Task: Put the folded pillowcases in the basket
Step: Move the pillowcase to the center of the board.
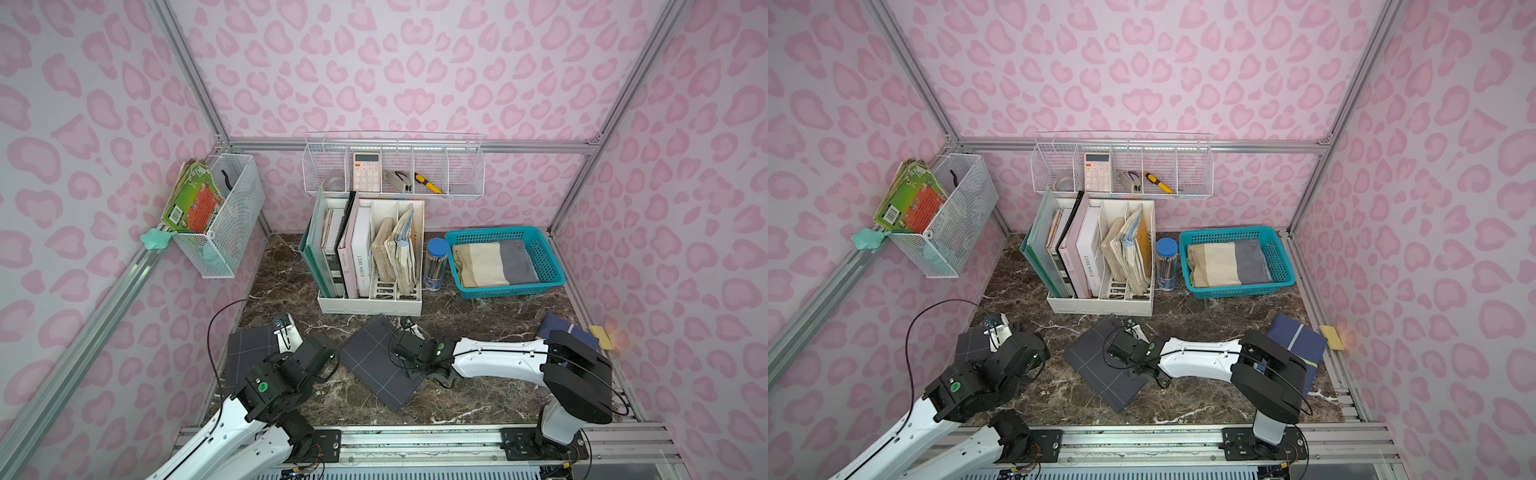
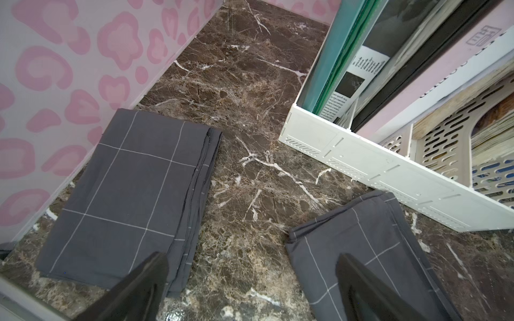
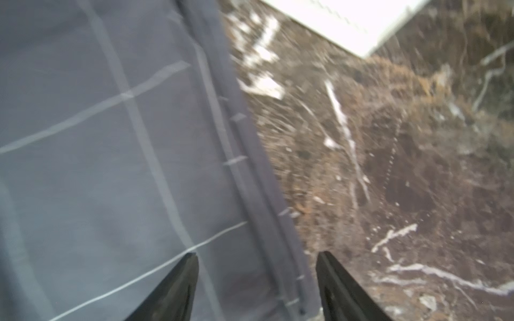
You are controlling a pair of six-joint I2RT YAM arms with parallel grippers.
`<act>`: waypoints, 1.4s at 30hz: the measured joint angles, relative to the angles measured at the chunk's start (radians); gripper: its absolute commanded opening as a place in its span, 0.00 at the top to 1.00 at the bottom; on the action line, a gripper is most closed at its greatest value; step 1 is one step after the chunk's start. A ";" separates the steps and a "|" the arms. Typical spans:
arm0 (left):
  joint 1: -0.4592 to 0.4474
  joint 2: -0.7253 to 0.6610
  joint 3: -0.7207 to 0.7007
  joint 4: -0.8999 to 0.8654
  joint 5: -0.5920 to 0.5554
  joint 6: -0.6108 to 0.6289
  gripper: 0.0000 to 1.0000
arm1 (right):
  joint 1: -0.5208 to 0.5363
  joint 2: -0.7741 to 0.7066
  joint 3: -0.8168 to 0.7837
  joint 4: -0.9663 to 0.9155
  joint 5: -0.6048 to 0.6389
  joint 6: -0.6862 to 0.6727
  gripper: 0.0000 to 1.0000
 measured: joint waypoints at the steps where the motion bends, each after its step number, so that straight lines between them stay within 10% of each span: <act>1: 0.009 0.001 -0.003 0.010 0.008 0.008 0.01 | 0.017 0.011 0.019 0.003 0.000 -0.007 0.31; 14: 0.108 0.065 -0.027 0.092 0.114 0.069 0.01 | 0.063 0.102 0.018 0.038 -0.030 -0.020 0.33; 42: 0.128 0.590 0.065 0.339 0.513 0.250 0.07 | -0.159 -0.324 -0.374 0.085 -0.028 0.059 0.35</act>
